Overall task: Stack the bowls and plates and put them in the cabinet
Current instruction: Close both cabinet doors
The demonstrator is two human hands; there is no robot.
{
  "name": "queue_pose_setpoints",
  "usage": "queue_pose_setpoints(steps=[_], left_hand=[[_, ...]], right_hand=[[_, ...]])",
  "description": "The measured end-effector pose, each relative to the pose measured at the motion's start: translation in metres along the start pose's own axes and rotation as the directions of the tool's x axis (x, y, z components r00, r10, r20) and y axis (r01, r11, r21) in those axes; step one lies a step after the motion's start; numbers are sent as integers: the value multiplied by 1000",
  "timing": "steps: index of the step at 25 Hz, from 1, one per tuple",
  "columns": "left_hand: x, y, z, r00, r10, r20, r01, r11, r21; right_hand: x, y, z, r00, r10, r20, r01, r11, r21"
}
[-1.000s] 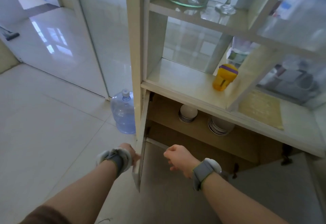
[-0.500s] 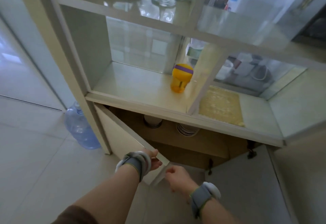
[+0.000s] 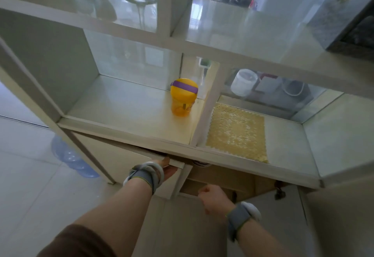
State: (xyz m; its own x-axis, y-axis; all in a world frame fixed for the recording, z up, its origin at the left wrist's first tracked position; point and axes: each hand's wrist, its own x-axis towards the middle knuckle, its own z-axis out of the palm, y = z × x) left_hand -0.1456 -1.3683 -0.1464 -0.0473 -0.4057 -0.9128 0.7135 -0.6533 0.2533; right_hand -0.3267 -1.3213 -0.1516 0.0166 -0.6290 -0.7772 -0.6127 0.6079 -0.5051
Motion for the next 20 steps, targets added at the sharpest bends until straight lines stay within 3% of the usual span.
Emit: queue_pose_setpoints(steps=[5, 9, 12, 15, 20], left_hand=[[12, -2, 7, 995, 104, -8, -105, 994, -40], [16, -36, 16, 981, 185, -66, -174, 974, 146], [16, -80, 19, 997, 72, -18, -62, 941, 334], [-2, -145, 34, 993, -75, 91, 12, 831, 556], [-38, -195, 63, 960, -151, 235, -66, 695, 716]], right_hand=[[-11, 10, -17, 999, 8, -35, -4, 994, 107], [-34, 32, -36, 987, 8, -158, 20, 984, 178], [-55, 60, -47, 974, 59, -219, -5, 970, 242], [-100, 111, -59, 898, 177, -403, -54, 953, 299], [-153, 189, -81, 735, 326, -595, -139, 931, 338]])
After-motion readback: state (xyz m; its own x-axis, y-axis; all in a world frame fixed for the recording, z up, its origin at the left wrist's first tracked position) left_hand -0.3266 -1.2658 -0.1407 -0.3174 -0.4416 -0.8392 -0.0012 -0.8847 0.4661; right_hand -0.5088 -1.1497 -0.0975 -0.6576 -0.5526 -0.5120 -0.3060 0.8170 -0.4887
